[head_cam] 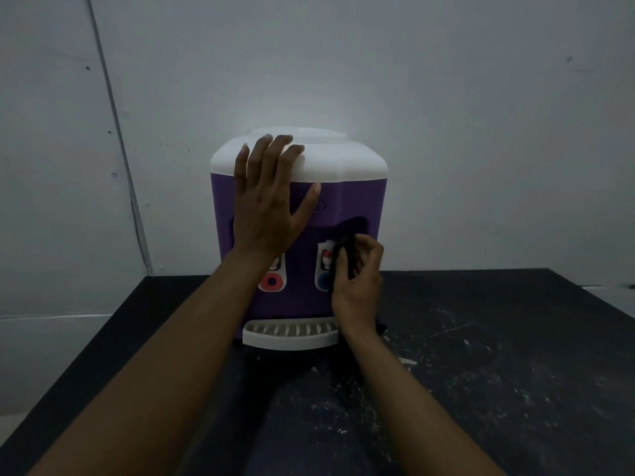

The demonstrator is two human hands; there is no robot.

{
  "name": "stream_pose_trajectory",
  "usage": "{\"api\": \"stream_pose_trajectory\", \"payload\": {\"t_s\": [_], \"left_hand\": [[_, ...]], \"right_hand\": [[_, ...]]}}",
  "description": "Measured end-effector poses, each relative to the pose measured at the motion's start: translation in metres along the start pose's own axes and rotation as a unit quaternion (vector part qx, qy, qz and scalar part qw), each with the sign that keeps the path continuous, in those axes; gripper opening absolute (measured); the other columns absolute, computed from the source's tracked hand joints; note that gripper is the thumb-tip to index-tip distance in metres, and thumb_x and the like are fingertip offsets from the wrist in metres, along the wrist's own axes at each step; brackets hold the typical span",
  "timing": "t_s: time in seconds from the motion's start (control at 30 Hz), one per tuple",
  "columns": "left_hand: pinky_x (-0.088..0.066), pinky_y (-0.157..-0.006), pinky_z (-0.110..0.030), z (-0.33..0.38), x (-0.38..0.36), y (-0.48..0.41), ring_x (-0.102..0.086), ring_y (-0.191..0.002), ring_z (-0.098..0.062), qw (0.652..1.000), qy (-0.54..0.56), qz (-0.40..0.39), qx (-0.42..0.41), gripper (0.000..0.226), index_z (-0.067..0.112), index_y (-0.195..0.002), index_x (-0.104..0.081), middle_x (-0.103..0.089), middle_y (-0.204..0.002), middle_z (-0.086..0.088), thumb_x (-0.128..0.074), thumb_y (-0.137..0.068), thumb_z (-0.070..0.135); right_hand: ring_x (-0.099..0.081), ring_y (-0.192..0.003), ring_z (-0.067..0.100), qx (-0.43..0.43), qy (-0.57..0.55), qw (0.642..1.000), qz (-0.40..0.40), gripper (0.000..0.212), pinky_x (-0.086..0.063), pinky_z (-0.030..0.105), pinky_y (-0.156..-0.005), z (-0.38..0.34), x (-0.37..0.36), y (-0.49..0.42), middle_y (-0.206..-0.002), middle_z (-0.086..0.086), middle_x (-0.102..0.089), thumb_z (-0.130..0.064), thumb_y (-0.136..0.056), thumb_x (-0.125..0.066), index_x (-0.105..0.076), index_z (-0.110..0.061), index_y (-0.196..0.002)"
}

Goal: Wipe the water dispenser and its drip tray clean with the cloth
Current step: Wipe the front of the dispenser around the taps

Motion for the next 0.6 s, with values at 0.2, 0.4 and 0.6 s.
{"api": "stream_pose_trajectory", "payload": {"t_s": [0.2,0.4,0.6], "left_hand": [[-0.022,-0.12,-0.055,-0.005,-0.019,-0.001,-0.048,-0.133,-0.034,0.999,-0.008,0.042,-0.002,0.053,0.007,-0.134,-0.057,-0.057,-0.136,-0.012,-0.054,-0.096,0.045],[-0.023,-0.12,-0.053,-0.007,-0.024,0.0,-0.05,-0.131,-0.034,0.997,-0.001,0.074,-0.008,0.055,0.006,-0.132,-0.06,-0.059,-0.133,-0.012,-0.056,-0.093,0.045],[-0.026,-0.118,-0.056,-0.009,-0.022,0.001,-0.051,-0.131,-0.035,0.997,0.0,0.082,-0.013,0.054,0.006,-0.132,-0.06,-0.06,-0.134,-0.013,-0.059,-0.091,0.042]], "right_hand": [[-0.063,-0.109,0.01,-0.023,0.028,0.999,0.009,0.022,-0.054,0.04,-0.097,0.007,-0.02,-0.01,-0.114,-0.007,-0.07,-0.036,-0.103,-0.062,-0.068,-0.023,-0.119],[-0.065,-0.096,0.016,0.106,0.124,0.987,-0.006,0.016,-0.055,0.033,-0.084,0.002,-0.026,-0.015,-0.102,0.0,-0.07,-0.025,-0.096,-0.075,-0.076,-0.012,-0.104],[-0.069,-0.084,0.004,0.046,0.049,0.998,0.005,0.01,-0.054,0.018,-0.075,0.018,-0.008,-0.021,-0.092,-0.007,-0.073,-0.018,-0.102,-0.064,-0.072,-0.011,-0.102]]}}
Point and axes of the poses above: each hand's wrist, its own y-axis away from the middle knuckle, its own x-axis out of the back of the hand, z = x × y, the point moved 4 cm from there along -y, towards the middle knuckle
